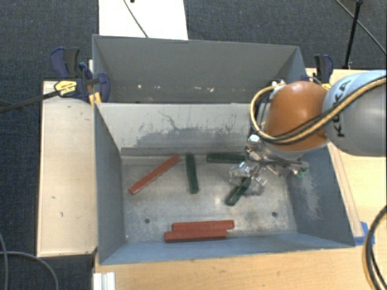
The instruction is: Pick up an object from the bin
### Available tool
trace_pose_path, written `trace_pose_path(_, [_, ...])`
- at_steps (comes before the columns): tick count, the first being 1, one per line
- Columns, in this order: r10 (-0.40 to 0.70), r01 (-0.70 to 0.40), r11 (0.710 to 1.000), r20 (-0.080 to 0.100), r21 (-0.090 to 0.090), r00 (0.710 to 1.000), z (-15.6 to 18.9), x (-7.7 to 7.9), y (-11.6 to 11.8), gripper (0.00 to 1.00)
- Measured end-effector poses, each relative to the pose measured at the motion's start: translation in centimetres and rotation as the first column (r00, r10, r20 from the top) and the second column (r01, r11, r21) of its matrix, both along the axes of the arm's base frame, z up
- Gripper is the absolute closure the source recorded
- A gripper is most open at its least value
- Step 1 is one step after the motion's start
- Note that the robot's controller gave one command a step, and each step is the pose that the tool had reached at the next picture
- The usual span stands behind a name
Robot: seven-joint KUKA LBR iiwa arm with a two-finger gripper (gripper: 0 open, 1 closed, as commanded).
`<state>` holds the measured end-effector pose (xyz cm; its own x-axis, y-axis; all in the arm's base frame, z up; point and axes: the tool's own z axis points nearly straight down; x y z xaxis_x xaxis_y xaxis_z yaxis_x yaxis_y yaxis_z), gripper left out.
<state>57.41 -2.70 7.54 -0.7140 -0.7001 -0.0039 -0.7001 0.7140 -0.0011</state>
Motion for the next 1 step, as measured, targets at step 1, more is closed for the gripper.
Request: trace_pose_path(1, [0.006, -0.006, 1.000, 0.008, -0.001, 1.000, 13.31, 0.02, 1.45, 1.00])
